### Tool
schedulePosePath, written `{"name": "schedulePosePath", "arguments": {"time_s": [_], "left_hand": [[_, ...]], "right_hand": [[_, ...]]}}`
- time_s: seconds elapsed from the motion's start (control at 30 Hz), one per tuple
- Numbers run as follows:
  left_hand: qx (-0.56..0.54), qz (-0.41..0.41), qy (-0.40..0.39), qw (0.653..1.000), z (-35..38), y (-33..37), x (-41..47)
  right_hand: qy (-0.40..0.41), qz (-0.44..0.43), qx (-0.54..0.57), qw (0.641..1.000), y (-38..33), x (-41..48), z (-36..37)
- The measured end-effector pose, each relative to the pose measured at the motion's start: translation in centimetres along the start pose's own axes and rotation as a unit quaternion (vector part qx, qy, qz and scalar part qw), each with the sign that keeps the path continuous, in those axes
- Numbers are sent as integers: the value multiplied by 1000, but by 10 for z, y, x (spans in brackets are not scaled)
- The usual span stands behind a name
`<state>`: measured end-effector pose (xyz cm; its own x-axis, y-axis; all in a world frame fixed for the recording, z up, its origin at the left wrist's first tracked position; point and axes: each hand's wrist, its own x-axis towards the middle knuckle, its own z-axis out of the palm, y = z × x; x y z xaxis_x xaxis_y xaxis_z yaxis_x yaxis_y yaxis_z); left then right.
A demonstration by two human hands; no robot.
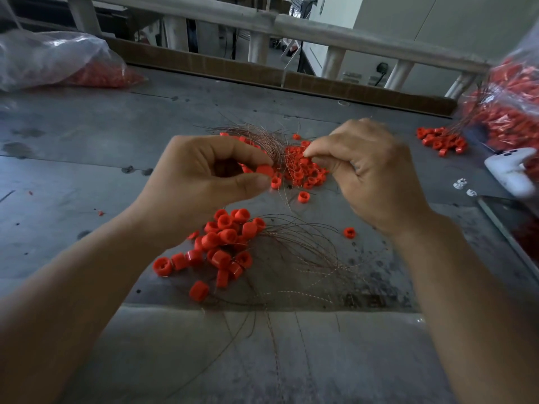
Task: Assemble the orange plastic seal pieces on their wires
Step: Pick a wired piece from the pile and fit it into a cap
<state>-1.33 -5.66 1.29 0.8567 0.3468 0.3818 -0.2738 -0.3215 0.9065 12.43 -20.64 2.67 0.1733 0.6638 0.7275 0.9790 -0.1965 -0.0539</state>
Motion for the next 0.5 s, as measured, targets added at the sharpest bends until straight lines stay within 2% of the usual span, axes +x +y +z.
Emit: {"name": "schedulePosePath", "arguments": {"time_s": [0.13,0.27,0.4,0.5], "left_hand": [[24,-8,-6,1000,1,-1,0],[32,-7,-33,999,5,-1,-1],[33,-8,-42,999,5,0,-1],[40,-8,-40,998,3,0,0]], "right_hand": [[-41,63,108,991,-9,-1,3],[-70,61,175,980,-23,-2,11],[-73,62,188,977,-26,-3,13],[-51,57,155,985,-20,-1,7]]}}
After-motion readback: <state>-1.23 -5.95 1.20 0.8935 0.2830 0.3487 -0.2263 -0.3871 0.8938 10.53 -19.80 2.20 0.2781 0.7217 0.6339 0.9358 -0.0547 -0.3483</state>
